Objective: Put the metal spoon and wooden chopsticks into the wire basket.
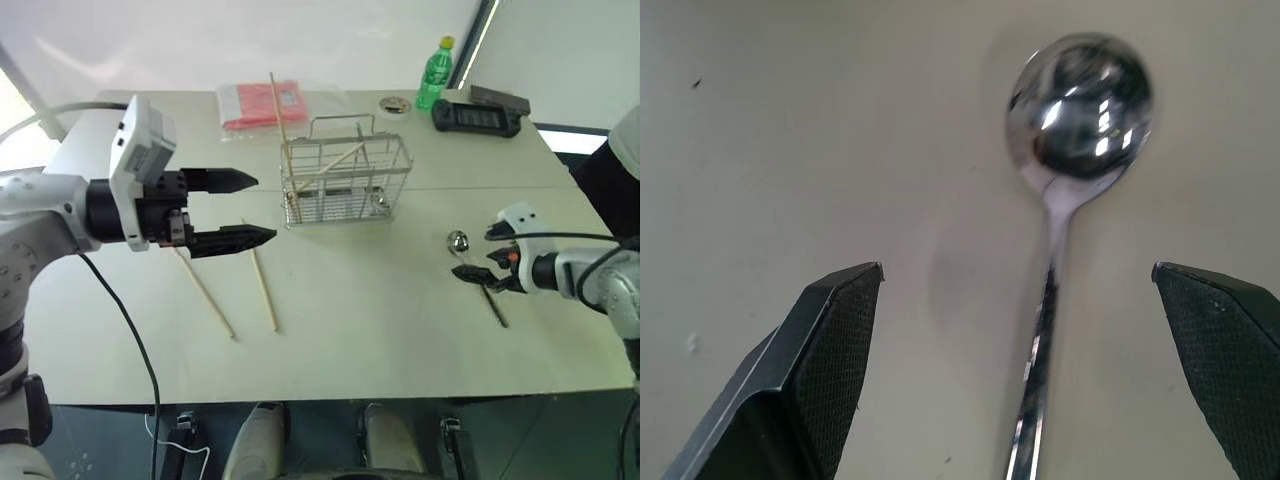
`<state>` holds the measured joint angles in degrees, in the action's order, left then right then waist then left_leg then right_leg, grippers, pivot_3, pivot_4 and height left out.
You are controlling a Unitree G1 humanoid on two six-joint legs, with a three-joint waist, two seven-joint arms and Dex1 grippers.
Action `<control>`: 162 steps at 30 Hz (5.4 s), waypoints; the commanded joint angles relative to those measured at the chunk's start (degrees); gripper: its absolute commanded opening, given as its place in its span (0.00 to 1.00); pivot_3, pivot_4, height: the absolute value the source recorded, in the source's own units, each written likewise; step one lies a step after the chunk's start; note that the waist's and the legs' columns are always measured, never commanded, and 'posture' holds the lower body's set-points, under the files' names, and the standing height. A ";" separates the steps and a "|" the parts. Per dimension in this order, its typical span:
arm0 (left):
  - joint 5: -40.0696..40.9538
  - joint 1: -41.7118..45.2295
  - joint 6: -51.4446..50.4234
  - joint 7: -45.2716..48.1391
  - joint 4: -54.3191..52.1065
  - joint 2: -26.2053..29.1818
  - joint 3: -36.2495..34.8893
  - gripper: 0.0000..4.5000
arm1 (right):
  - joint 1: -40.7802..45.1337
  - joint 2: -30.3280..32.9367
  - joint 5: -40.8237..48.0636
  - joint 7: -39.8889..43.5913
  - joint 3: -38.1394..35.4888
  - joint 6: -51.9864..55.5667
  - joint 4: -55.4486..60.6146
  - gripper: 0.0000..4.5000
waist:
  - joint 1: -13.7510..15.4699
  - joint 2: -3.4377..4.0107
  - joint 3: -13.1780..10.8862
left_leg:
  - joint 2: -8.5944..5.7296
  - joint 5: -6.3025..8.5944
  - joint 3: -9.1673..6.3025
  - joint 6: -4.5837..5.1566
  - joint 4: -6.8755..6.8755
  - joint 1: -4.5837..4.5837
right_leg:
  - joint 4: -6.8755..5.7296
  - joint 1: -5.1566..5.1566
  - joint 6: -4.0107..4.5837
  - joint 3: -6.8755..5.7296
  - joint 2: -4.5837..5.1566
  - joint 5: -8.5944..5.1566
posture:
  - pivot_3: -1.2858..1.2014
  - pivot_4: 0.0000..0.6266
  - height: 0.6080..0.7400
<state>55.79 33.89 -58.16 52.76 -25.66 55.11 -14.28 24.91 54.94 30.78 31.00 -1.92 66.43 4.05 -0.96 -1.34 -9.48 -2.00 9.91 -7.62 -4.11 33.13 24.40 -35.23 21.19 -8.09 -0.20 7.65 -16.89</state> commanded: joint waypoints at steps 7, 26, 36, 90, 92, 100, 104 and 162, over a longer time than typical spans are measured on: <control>1.98 -0.97 1.01 -0.40 -2.49 1.32 -1.80 0.99 | 11.78 -5.27 -3.63 1.72 3.39 5.78 -14.30 1.00 | -0.04 0.01 -0.01 | 0.02 0.00 -0.01 0.00 -0.03 0.00 | -0.05 0.04 -0.19 0.00 -0.04 0.09 | 0.52 0.24 0.85; 4.54 0.63 0.91 -3.38 -2.18 1.90 -1.62 1.00 | 11.84 -7.08 -9.81 4.43 5.79 5.89 -17.57 0.00 | -0.02 -0.04 0.03 | 0.02 -0.01 -0.02 0.00 0.01 -0.14 | -0.12 -0.12 -0.22 0.00 -0.06 0.11 | 0.52 0.24 0.85; 2.23 4.06 2.58 -3.36 0.82 0.94 0.34 1.00 | 9.70 -8.31 -8.89 5.58 -1.15 -7.31 -6.40 0.00 | -0.08 -0.01 0.01 | 0.02 -0.01 -0.02 0.00 0.02 -0.16 | -0.14 -0.12 -0.25 0.00 -0.06 0.12 | 0.52 0.24 0.85; -2.94 11.59 4.92 -5.51 8.26 -1.11 1.83 1.00 | 27.22 -40.02 -5.57 -12.56 -11.24 -37.82 -15.98 0.99 | -1.59 0.13 -0.08 | 0.04 -0.11 -0.05 -0.14 -0.15 -0.42 | -0.87 0.12 -0.52 0.09 -0.12 0.25 | 0.52 0.24 0.85; -2.90 10.95 4.41 -5.74 8.15 -0.86 1.22 1.00 | 27.38 -37.42 -5.39 -10.77 -10.90 -36.18 -13.99 0.99 | -1.59 0.13 -0.08 | 0.04 -0.11 -0.04 -0.14 -0.15 -0.42 | -0.87 0.11 -0.53 0.09 -0.12 0.25 | 0.52 0.24 0.85; 1.59 4.23 -3.63 -11.69 6.63 2.21 -7.31 1.00 | 26.17 -17.15 3.64 9.34 -10.26 -23.42 -0.14 0.99 | -1.53 0.15 -0.13 | 0.05 -0.09 -0.03 -0.12 -0.18 -0.40 | -0.81 0.11 -0.56 0.10 -0.10 0.22 | 0.52 0.24 0.85; -0.84 6.18 -18.53 -30.33 9.82 -0.91 -8.67 1.00 | 18.33 -4.67 10.70 24.43 -10.42 -18.33 8.96 0.99 | -0.77 0.05 -0.11 | 0.04 -0.07 -0.04 -0.09 -0.14 -0.43 | -0.75 -0.06 -0.64 0.09 -0.06 0.16 | 0.52 0.24 0.85; -21.33 34.68 25.75 -49.09 50.62 -20.09 -13.27 0.01 | -5.80 -5.21 29.19 5.63 -18.07 -11.62 28.79 1.00 | 3.43 -0.79 -0.39 | 0.00 -0.08 0.11 -0.33 -0.09 0.10 | 0.13 0.15 -0.53 0.05 -0.01 0.42 | 0.52 0.24 0.85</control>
<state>33.32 65.36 -38.94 -1.12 25.18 34.93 -26.54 19.41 50.06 58.26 37.85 -17.88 54.80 30.60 2.47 -2.13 -9.87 -2.03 9.86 -7.50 -4.40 33.05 24.50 -35.05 21.28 -8.64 -0.15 7.67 -16.47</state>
